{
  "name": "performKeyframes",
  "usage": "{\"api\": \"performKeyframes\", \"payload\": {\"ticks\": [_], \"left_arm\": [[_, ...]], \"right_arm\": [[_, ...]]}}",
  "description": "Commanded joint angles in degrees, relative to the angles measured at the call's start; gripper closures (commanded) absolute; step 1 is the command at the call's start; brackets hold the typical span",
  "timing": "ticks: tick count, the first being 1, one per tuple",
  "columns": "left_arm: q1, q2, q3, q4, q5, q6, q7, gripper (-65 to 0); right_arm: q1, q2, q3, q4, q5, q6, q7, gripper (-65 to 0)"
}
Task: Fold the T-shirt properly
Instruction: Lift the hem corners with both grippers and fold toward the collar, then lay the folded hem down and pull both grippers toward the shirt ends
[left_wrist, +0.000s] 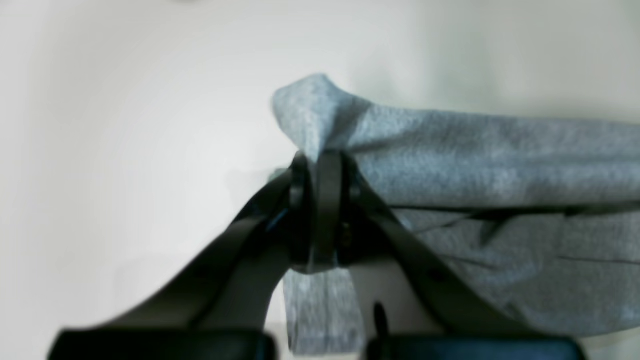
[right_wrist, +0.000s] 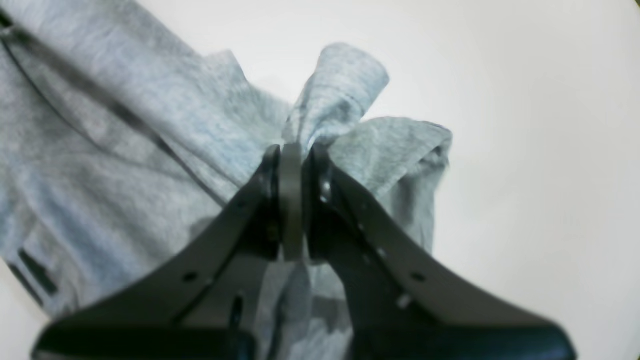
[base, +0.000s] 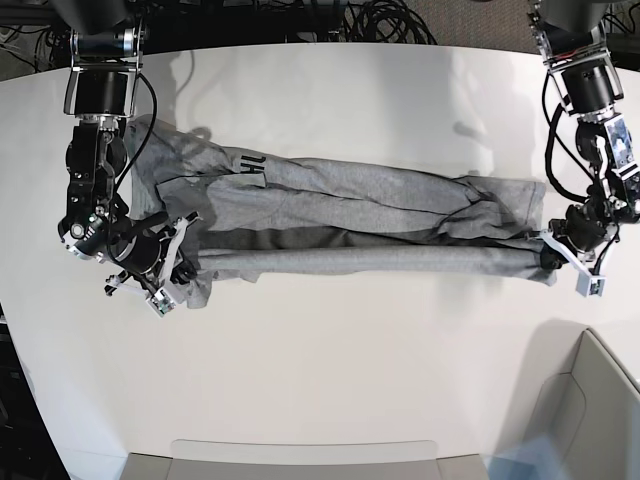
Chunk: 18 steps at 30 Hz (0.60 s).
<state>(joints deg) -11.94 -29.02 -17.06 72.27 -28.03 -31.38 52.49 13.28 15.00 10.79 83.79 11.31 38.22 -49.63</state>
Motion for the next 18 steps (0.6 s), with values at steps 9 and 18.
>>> {"api": "performKeyframes", "payload": {"ticks": [9,18], "left_arm": [[0.38,-1.45,-0.65,2.41,-0.14,0.12,5.93,0.0],[6.1,-1.27,-0.22,2.06,0.03,0.03,5.58,0.0]], "right_arm": [[-2.95,1.48,1.3,12.96,-0.01,0.24,-7.65,0.0],[-12.27,2.18,4.11,15.68,-0.01,0.24,-8.97,0.0]]}}
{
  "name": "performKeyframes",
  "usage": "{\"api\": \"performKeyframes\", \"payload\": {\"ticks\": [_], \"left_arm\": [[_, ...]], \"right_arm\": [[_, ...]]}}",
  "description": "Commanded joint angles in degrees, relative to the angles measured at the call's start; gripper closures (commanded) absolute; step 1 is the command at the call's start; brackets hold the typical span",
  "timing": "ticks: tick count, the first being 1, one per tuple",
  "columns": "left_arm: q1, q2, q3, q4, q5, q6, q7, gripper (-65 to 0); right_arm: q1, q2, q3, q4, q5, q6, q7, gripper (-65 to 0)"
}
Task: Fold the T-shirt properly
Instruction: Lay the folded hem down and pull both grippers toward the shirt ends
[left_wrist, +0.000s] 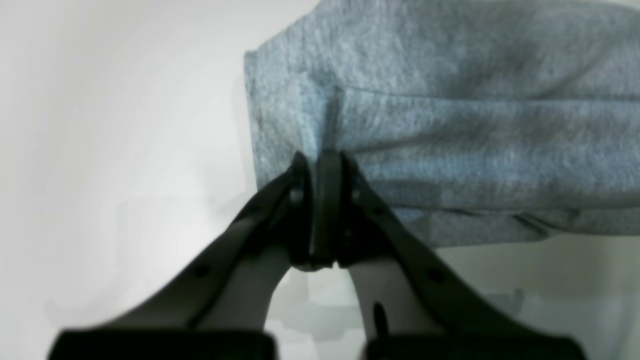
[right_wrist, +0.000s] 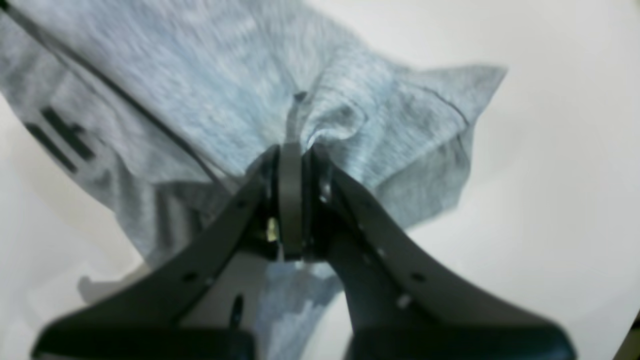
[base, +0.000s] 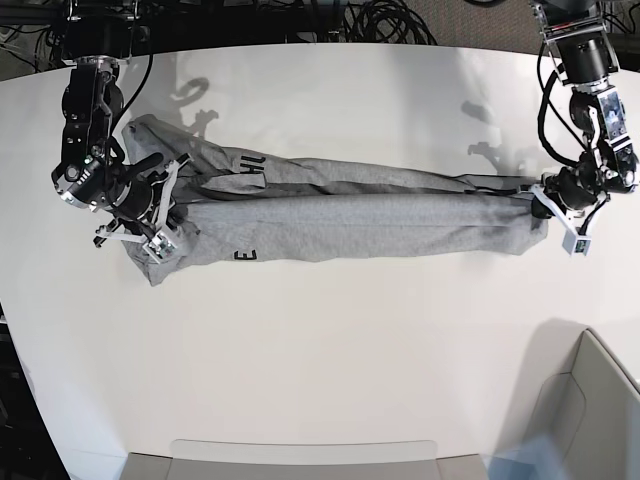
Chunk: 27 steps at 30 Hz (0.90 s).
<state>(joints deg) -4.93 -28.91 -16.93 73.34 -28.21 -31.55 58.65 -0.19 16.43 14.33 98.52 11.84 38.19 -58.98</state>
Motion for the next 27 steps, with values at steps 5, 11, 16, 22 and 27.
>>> {"api": "performKeyframes", "payload": {"ticks": [5,11,16,22,27], "left_arm": [[-1.36,-1.47,0.8,0.99,0.21,0.65,0.2,0.0],[-1.44,-1.47,0.88,1.34,0.12,0.56,1.35,-20.1],[-3.82,-1.47,0.71,1.34,0.03,0.39,4.69,-21.4],[-4.35,-1.47,0.71,2.66,-0.06,0.39,6.01,-23.0],[-3.91,-1.38,0.71,6.79,0.12,0.56,6.01,-27.0]], "right_arm": [[0.58,0.67,1.1,1.22,-0.54,0.27,0.39,0.0],[0.58,0.67,0.93,2.36,-0.19,0.35,0.39,-18.5],[1.02,0.59,0.93,2.71,-0.1,0.35,0.48,-23.2],[1.02,0.59,0.93,2.53,-0.1,0.35,0.48,-23.2],[1.02,0.59,0.93,2.45,-0.1,0.35,0.48,-23.2]]}}
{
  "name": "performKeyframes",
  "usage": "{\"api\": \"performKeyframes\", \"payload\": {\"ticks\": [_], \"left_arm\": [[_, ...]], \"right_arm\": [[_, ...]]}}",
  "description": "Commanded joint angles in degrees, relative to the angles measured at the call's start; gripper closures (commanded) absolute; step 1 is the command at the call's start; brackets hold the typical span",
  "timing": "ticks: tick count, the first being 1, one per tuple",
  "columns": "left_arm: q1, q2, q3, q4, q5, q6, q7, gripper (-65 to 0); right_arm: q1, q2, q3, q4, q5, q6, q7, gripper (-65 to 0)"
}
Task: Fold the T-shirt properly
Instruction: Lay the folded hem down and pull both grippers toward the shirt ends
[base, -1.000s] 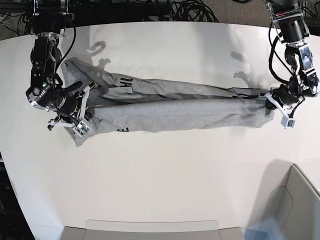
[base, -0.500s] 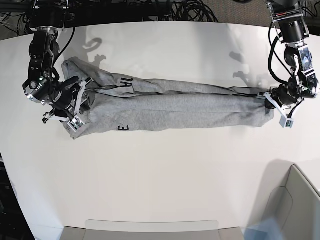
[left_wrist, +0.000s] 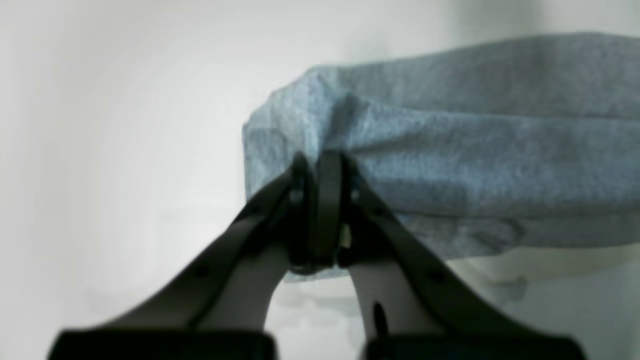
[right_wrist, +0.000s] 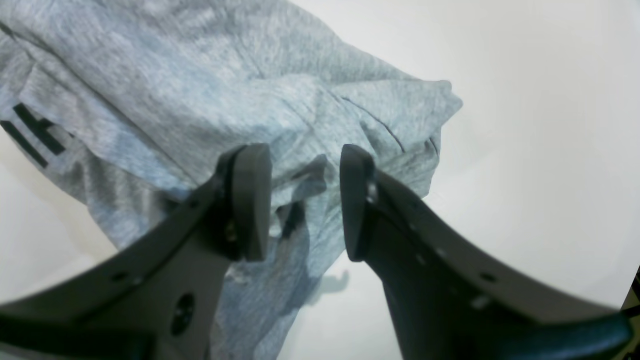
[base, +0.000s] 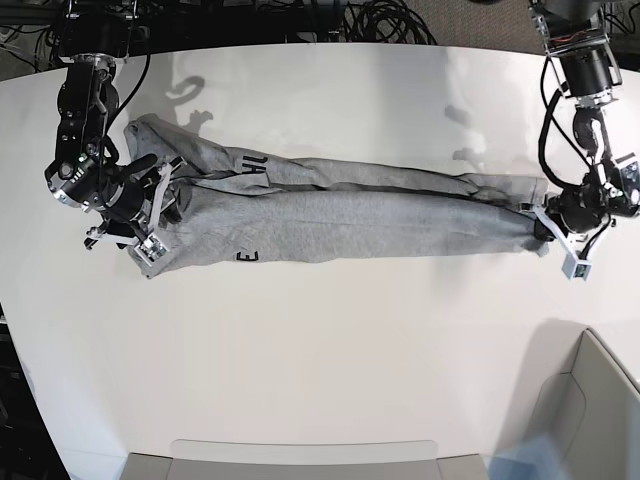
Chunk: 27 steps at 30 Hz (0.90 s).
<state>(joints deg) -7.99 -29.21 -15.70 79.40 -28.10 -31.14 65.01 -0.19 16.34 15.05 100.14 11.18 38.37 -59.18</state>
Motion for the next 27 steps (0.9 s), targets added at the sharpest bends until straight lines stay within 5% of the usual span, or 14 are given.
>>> {"api": "performKeyframes", "payload": {"ticks": [1,27], "left_arm": [[-0.85,-1.07,-0.52,0.74,-0.08,0.15,-0.35,-27.1],[0.12,0.07,-0.43,0.65,0.01,0.06,1.84,-27.2]], "right_arm": [[1.02,0.67,0.2,0.83,0.56,0.18,0.67,-23.2],[0.85,0.67,0.03,0.74,0.56,0.18,0.67,-23.2]]}}
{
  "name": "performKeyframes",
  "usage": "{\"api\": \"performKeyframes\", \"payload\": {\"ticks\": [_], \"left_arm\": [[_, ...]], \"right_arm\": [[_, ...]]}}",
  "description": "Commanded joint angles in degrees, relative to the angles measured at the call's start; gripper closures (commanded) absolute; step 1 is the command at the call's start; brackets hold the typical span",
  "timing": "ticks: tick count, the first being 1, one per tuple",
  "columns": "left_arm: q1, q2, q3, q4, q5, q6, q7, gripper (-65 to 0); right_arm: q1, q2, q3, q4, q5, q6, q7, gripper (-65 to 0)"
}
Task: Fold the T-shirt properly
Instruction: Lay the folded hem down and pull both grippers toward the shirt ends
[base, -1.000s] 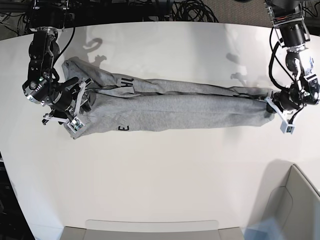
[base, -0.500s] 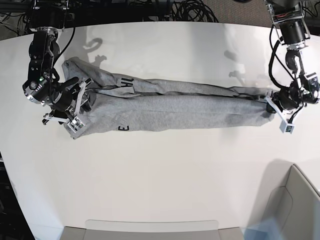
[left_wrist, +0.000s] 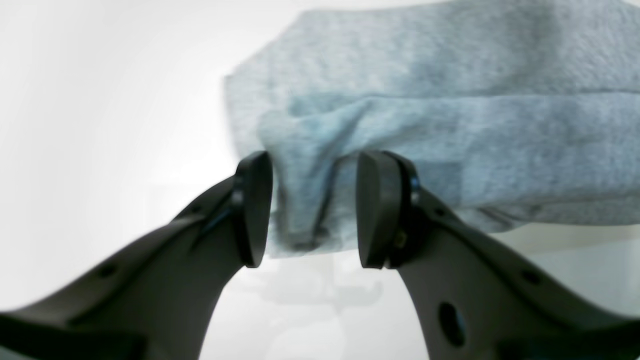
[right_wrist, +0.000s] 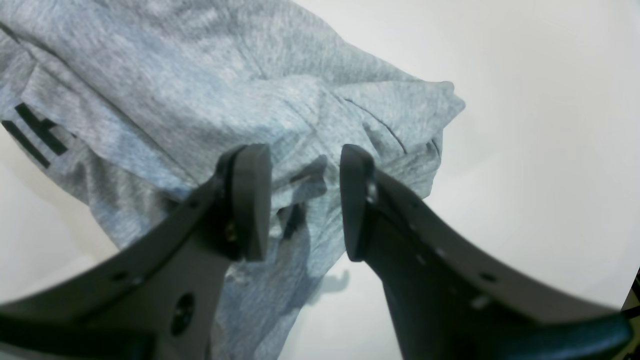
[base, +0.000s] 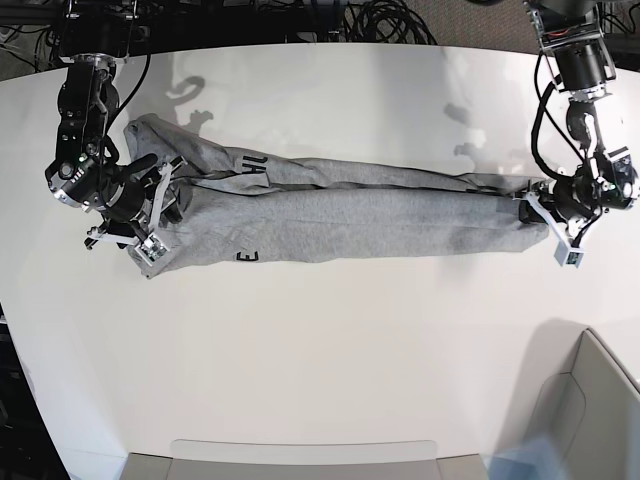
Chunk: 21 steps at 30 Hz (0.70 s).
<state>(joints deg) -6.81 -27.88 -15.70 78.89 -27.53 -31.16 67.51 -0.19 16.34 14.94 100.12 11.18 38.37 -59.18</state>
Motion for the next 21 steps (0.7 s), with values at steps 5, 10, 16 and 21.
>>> {"api": "performKeyframes", "payload": {"ticks": [5,10,16,21], "left_arm": [[-1.15,-1.18,-1.66,1.24,-0.73,-0.01,-1.18,-27.2],[-1.24,1.72,-13.09,7.83,-0.91,-2.47,-0.82,-27.1],[-0.62,6.12,-8.78,9.94,-0.47,-7.3,-1.0,-19.9],[-1.06,5.94,-4.38,1.77,-0.47,-7.3,-1.79,-10.3]], "right_arm": [[0.67,0.67,0.14,0.76,0.56,0.18,0.67,-23.2],[0.67,0.67,0.14,0.76,0.38,0.18,0.67,-23.2],[0.67,0.59,0.14,0.76,0.56,0.18,0.67,-23.1],[-0.91,-0.47,-6.54,0.85,0.12,1.63,0.67,-23.1]]}}
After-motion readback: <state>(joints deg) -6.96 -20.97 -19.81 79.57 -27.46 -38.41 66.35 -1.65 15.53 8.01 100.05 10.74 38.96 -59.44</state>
